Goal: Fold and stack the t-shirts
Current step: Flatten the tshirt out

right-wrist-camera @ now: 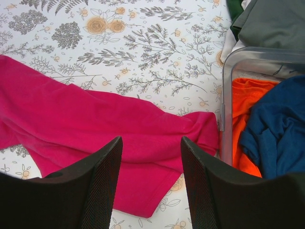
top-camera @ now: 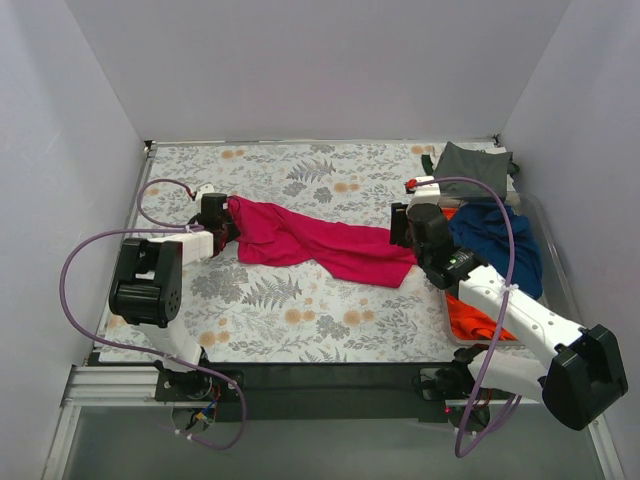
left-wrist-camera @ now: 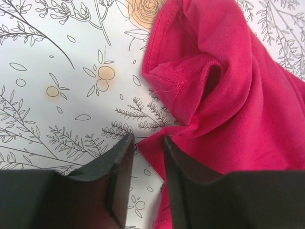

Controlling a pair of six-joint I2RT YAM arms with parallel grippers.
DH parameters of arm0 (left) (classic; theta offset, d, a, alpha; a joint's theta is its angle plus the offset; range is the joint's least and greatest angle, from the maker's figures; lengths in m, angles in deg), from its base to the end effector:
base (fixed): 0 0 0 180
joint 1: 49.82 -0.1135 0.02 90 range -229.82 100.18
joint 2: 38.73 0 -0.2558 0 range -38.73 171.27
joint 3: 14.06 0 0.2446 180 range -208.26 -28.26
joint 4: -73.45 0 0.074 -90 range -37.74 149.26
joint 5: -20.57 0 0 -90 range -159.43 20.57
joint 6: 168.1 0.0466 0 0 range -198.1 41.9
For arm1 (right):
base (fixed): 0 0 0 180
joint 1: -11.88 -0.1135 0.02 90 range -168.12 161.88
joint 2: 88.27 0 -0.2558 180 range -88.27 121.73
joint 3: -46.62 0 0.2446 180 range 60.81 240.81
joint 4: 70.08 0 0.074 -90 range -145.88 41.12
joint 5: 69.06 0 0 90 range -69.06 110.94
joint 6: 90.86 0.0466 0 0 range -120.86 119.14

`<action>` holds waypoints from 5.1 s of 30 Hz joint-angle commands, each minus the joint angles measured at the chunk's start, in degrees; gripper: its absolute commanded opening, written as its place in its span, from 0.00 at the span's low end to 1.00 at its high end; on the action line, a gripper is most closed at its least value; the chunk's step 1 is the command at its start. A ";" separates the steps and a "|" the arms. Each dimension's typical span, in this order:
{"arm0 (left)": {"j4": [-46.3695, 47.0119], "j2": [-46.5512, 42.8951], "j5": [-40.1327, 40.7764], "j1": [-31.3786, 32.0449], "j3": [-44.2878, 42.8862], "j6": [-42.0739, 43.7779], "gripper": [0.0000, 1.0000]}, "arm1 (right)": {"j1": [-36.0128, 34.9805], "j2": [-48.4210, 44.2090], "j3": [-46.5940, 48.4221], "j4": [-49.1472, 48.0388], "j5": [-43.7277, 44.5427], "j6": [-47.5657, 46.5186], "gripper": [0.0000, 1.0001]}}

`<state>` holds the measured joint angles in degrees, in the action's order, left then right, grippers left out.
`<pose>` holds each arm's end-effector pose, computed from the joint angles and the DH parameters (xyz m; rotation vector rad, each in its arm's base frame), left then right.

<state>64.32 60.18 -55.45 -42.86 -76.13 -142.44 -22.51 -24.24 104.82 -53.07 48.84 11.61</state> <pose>0.3371 -0.0298 0.1338 -1.2372 2.0167 -0.3214 0.2248 0.1274 0.2739 -0.0535 1.9208 0.0684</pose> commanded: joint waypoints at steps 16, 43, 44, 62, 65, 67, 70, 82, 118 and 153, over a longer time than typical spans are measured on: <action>-1.54 -10.30 -1.85 -2.30 -2.74 -0.44 0.00 | 0.12 -0.75 -5.59 2.63 -5.48 3.61 0.49; -3.39 -20.60 -7.82 -16.72 -10.66 -0.79 0.00 | -1.20 14.62 -3.50 -0.69 -6.11 5.90 0.48; -3.30 -20.60 -7.83 -16.72 -10.22 -0.62 0.00 | -1.12 15.59 -2.62 -0.70 -5.58 5.73 0.48; -2.69 -21.83 -5.89 -16.80 -8.20 1.85 0.00 | 1.95 21.31 3.10 -0.96 -0.57 3.53 0.44; -2.51 -21.31 -6.07 -16.98 -8.02 1.93 0.00 | 2.83 20.87 4.15 -0.88 0.13 1.86 0.44; -2.34 -20.96 -6.33 -17.15 -7.93 1.85 0.00 | 3.36 21.40 4.59 -0.88 0.75 0.90 0.44; -2.34 -20.69 -6.59 -17.42 -7.93 1.85 0.00 | 4.33 22.36 5.30 -0.88 0.75 -0.07 0.43; -1.98 -20.34 -7.21 -17.95 -7.58 1.76 0.00 | 6.62 29.31 8.20 -2.11 0.05 -2.10 0.36; -8.66 -30.09 -12.31 -27.88 -19.53 -5.36 0.00 | 7.76 -0.12 26.22 1.59 11.56 -20.38 0.01; 8.03 -15.50 -25.84 -26.83 -3.19 -5.10 0.00 | 2.59 20.79 19.37 -4.48 -17.07 -4.39 0.48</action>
<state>68.07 47.04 -79.86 -70.18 -80.37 -149.41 -16.20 1.46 127.18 -52.85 41.56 3.94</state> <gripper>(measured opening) 0.015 0.478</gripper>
